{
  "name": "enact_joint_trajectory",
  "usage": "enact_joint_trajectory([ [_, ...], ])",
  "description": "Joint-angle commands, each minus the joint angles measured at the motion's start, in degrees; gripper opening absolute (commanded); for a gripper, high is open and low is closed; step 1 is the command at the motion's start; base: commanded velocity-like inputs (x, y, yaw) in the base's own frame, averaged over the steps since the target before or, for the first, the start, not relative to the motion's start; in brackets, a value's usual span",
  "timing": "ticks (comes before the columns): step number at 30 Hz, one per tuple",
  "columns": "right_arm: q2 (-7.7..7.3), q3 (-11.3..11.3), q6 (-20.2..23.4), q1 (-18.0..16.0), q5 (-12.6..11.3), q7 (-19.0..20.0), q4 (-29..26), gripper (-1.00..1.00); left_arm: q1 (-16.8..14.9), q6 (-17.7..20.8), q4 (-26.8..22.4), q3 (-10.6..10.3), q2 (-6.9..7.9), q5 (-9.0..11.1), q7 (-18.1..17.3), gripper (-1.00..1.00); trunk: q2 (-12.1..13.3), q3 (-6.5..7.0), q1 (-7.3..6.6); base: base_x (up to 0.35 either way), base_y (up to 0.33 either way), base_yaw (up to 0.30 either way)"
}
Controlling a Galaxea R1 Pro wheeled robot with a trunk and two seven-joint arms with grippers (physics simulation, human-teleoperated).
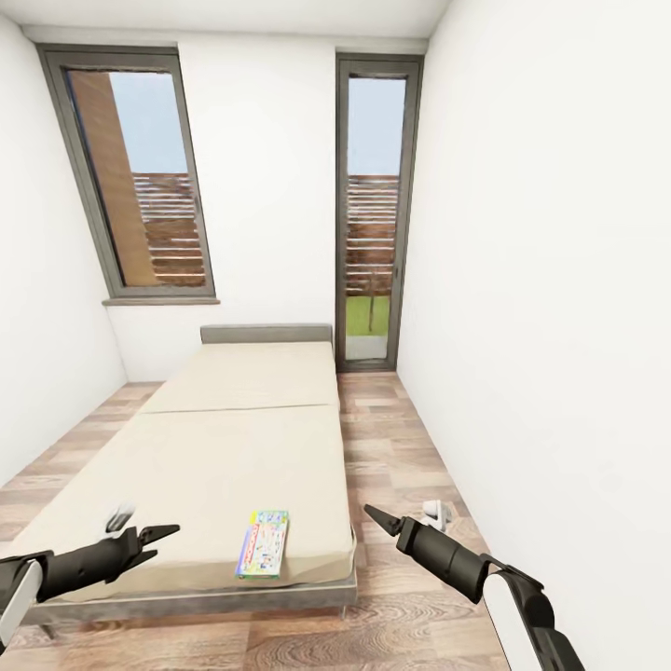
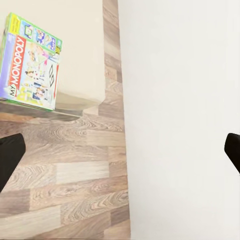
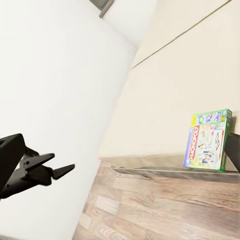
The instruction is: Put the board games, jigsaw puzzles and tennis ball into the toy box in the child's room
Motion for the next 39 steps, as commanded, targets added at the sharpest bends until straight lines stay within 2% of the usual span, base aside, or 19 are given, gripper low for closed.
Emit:
enact_joint_trajectory([
  [1, 0.06, -0.15, 0.41, -0.05, -0.18, 0.14, 0.00, 1.00, -0.04, 0.28, 0.47, 0.07, 0.27, 0.13, -0.13, 1.00, -0.47, -0.26, 0.23, 0.000, 0.000, 0.000],
  [7, 0.06, -0.16, 0.41, -0.05, -0.22, 0.14, -0.01, 1.00, -0.10, -0.16, 3.57, 0.41, 1.20, 0.06, -0.14, 1.00, -2.88, -1.34, 1.55, 0.000, 0.000, 0.000],
  [12, 0.06, -0.11, 0.41, -0.03, -0.22, 0.14, -0.02, 1.00, -0.13, -0.43, 4.80, 1.74, 1.37, 0.02, -0.15, 1.00, -4.88, -2.24, 2.65, 0.000, 0.000, 0.000],
  [35, 0.22, -0.18, 0.43, 0.00, -0.37, 0.48, 0.12, 1.00, -0.13, -0.61, 5.23, 2.58, 1.16, 0.01, -0.17, 1.00, -14.11, -6.37, 7.70, 0.000, 0.000, 0.000],
  [39, 0.11, -0.17, 0.47, 0.01, -1.59, 0.59, 0.13, 1.00, -0.13, -0.61, 5.24, 2.58, 1.23, -0.04, -0.17, 1.00, -15.71, -7.08, 8.58, 0.000, 0.000, 0.000],
])
